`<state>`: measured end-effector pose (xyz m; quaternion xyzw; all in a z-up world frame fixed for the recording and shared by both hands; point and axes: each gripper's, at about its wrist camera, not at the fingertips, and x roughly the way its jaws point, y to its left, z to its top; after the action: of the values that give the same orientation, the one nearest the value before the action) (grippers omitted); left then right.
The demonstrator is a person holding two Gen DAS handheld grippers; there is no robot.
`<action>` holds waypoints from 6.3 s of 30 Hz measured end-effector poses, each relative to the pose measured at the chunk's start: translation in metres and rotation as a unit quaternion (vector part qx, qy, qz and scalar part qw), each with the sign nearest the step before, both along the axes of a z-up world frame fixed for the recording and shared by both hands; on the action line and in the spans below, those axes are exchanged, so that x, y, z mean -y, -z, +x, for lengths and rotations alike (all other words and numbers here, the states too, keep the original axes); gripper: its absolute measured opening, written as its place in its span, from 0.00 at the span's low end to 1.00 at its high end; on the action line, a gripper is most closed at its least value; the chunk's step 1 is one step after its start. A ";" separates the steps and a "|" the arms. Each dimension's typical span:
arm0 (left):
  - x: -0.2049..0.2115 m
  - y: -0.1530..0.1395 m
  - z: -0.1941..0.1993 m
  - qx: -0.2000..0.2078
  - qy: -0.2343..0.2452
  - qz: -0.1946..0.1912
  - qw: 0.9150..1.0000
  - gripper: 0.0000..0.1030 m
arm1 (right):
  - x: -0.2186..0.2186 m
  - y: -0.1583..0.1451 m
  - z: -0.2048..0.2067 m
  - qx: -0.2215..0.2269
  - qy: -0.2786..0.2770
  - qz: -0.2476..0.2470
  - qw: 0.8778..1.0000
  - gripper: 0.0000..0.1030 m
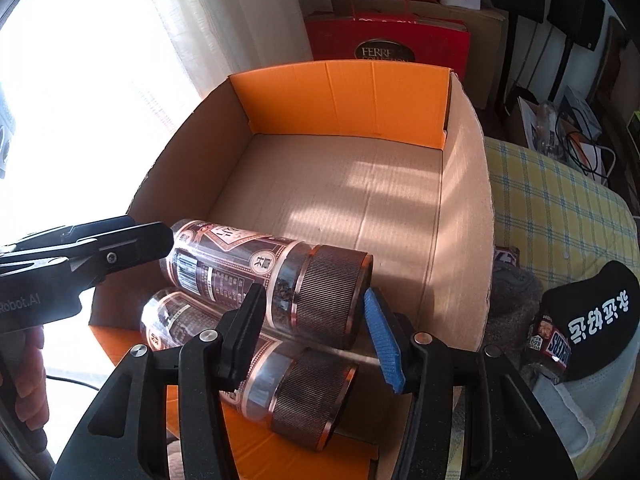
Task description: Organize objects
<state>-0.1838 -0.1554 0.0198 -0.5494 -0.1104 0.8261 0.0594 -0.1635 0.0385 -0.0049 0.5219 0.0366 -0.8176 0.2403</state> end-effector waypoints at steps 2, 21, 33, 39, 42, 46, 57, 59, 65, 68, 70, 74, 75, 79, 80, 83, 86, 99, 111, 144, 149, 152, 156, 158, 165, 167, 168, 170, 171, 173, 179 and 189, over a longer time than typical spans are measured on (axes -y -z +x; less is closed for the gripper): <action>0.005 -0.005 0.003 -0.005 -0.004 0.014 1.000 0.62 | 0.003 0.000 -0.001 0.001 -0.002 -0.003 1.000 0.52; 0.041 0.027 0.003 0.003 -0.052 -0.026 0.998 0.63 | -0.018 0.016 -0.001 -0.005 -0.001 0.076 0.997 0.29; -0.003 0.043 -0.001 0.020 -0.008 -0.069 0.997 0.42 | -0.031 0.005 0.000 0.018 0.013 0.051 0.998 0.29; 0.007 0.044 0.001 0.020 -0.017 -0.034 0.999 0.42 | -0.018 0.005 -0.006 0.042 0.013 -0.006 0.999 0.38; 0.016 0.043 0.001 0.024 -0.022 -0.003 0.999 0.42 | -0.007 0.004 -0.007 0.038 0.009 -0.009 0.999 0.39; 0.023 0.044 0.002 0.027 -0.030 0.027 0.999 0.42 | 0.009 0.008 -0.001 0.039 -0.005 -0.012 0.999 0.41; 0.021 0.047 0.009 0.028 -0.028 0.029 0.999 0.42 | -0.004 -0.010 0.015 0.019 -0.014 0.028 0.999 0.56; 0.021 0.045 0.009 0.028 -0.028 0.028 0.999 0.42 | -0.009 -0.009 0.021 0.030 -0.020 0.037 0.999 0.56; 0.020 0.045 0.011 0.027 -0.030 0.021 0.999 0.42 | -0.008 0.007 0.033 0.075 -0.037 0.047 0.995 0.56; 0.018 0.044 0.012 0.028 -0.032 0.020 0.999 0.42 | -0.005 0.009 0.035 0.074 -0.038 0.045 0.996 0.61; 0.016 0.045 0.012 0.029 -0.032 0.016 0.999 0.42 | -0.003 0.009 0.037 0.078 -0.035 0.028 0.996 0.61; 0.014 0.044 0.013 0.030 -0.031 0.007 0.999 0.42 | 0.006 0.007 0.041 0.073 -0.039 0.014 0.997 0.65; 0.014 0.045 0.013 0.031 -0.032 0.007 0.999 0.42 | 0.007 0.006 0.042 0.071 -0.042 0.007 0.997 0.64; 0.012 0.045 0.013 0.031 -0.027 -0.001 0.999 0.42 | 0.012 0.015 0.045 0.094 -0.054 -0.015 0.994 0.60; 0.012 0.045 0.014 0.032 -0.026 -0.001 0.999 0.43 | 0.011 0.015 0.045 0.092 -0.057 -0.015 0.994 0.59; 0.012 0.043 0.016 0.032 -0.025 -0.004 0.999 0.43 | 0.002 0.000 0.047 0.059 -0.054 -0.014 0.997 0.58; 0.010 0.036 0.019 0.021 -0.037 -0.027 0.999 0.57 | -0.014 -0.022 0.047 0.029 -0.052 -0.016 0.998 0.58; -0.029 -0.022 0.040 -0.060 -0.017 -0.055 0.997 0.76 | -0.122 -0.064 0.031 -0.018 0.039 0.006 0.999 0.66; -0.117 -0.041 0.039 -0.068 0.064 0.017 0.995 0.86 | -0.181 -0.057 0.028 -0.025 0.084 0.018 0.996 0.74; -0.191 -0.025 0.005 -0.039 0.115 0.016 0.992 0.87 | -0.149 0.024 -0.020 -0.013 -0.098 0.064 0.993 0.69; -0.193 -0.022 0.005 -0.040 0.119 0.012 0.992 0.87 | -0.156 0.027 -0.024 0.001 -0.089 0.039 0.995 0.36; -0.199 -0.023 0.006 -0.045 0.132 0.000 0.990 0.87 | -0.167 0.023 -0.023 0.003 -0.064 0.012 0.998 0.33; -0.217 -0.025 0.013 -0.049 0.174 -0.011 0.983 0.87 | -0.191 0.013 -0.021 0.007 -0.010 -0.024 1.000 0.31; -0.229 -0.024 0.016 -0.051 0.195 -0.024 0.979 0.87 | -0.204 0.007 -0.020 0.008 0.016 -0.036 0.999 0.31; -0.265 -0.021 0.028 -0.057 0.256 -0.073 0.962 0.87 | -0.239 -0.015 -0.008 0.001 0.067 -0.067 0.995 0.31; -0.274 -0.017 0.032 -0.057 0.271 -0.092 0.956 0.87 | -0.248 -0.021 -0.004 0.000 0.080 -0.080 0.994 0.31; -0.279 -0.015 0.034 -0.058 0.279 -0.104 0.953 0.87 | -0.251 -0.025 -0.001 -0.001 0.088 -0.082 0.993 0.31; -0.288 -0.009 0.038 -0.062 0.296 -0.134 0.944 0.84 | -0.257 -0.033 0.004 -0.009 0.095 -0.089 0.991 0.31; -0.293 -0.005 0.041 -0.061 0.305 -0.152 0.938 0.82 | -0.258 -0.036 0.006 -0.011 0.097 -0.093 0.991 0.31; -0.301 0.003 0.045 -0.062 0.318 -0.189 0.927 0.73 | -0.261 -0.040 0.009 -0.011 0.100 -0.097 0.990 0.31; -0.321 0.011 0.056 -0.068 0.346 -0.237 0.905 0.73 | -0.265 -0.039 0.016 -0.008 0.105 -0.100 0.989 0.31; -0.347 0.060 0.060 -0.069 0.383 -0.380 0.839 0.70 | -0.285 -0.036 0.022 -0.004 0.129 -0.107 0.986 0.31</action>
<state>-0.1234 0.1914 -0.0407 -0.4692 0.4357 0.7501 0.1656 -0.1411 0.3236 0.0312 0.4903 -0.1183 -0.8430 0.1869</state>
